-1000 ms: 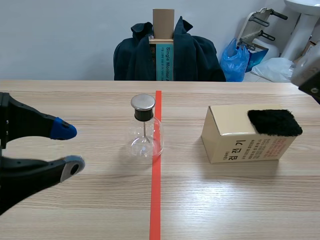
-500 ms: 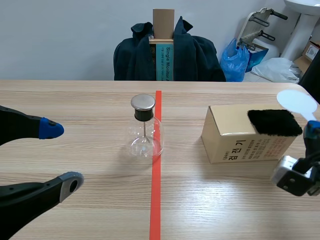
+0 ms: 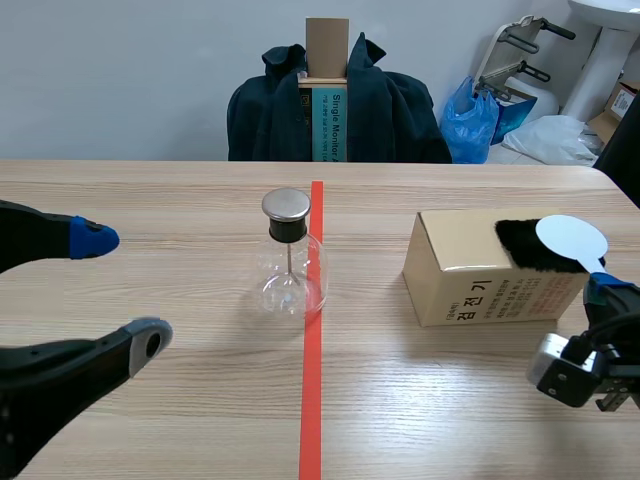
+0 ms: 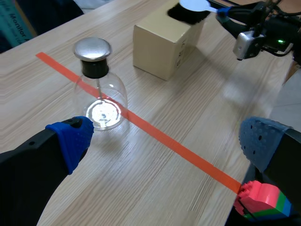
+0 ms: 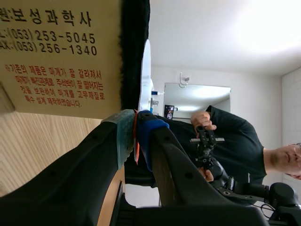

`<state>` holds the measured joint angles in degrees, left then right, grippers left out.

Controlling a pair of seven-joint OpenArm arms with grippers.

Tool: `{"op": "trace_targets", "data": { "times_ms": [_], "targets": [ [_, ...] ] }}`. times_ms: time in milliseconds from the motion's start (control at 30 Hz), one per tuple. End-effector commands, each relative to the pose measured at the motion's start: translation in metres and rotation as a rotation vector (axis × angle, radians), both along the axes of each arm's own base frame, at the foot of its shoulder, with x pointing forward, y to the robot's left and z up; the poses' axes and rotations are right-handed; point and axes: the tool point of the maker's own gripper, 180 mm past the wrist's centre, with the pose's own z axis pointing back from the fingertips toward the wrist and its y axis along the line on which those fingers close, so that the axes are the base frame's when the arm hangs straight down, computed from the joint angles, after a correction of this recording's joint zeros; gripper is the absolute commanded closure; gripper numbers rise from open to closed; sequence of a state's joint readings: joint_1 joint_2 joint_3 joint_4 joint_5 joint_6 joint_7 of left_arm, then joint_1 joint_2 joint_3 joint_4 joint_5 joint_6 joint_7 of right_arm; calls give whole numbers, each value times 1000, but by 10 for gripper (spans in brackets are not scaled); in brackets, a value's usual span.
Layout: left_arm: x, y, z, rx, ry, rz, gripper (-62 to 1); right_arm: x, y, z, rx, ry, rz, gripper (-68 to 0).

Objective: Do the electroscope experiment.
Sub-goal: 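Rub the plate on the fur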

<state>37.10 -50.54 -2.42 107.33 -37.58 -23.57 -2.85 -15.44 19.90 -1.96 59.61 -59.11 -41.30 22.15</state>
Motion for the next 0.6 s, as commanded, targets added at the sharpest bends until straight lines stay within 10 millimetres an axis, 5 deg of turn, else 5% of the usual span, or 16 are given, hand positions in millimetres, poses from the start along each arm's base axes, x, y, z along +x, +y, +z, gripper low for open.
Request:
{"op": "trace_targets", "data": {
  "times_ms": [0,133,300,467,567],
  "targets": [
    [2,-3,6,-43,-15,21,-623,5,6,14,-32,-40,64,-8],
    [-3,-5,11,-89,-60,39,-623,0,28,10,-52,-26,183,-8],
    [-4,-2,14,-109,-96,78,-623,7,-9,16,-58,-53,-23,-8],
    [-3,-1,12,-89,-114,94,-623,0,27,2,-57,10,170,-8],
    [-3,0,10,-65,-126,93,-623,6,2,6,-49,-2,29,-8]
  ]
}}
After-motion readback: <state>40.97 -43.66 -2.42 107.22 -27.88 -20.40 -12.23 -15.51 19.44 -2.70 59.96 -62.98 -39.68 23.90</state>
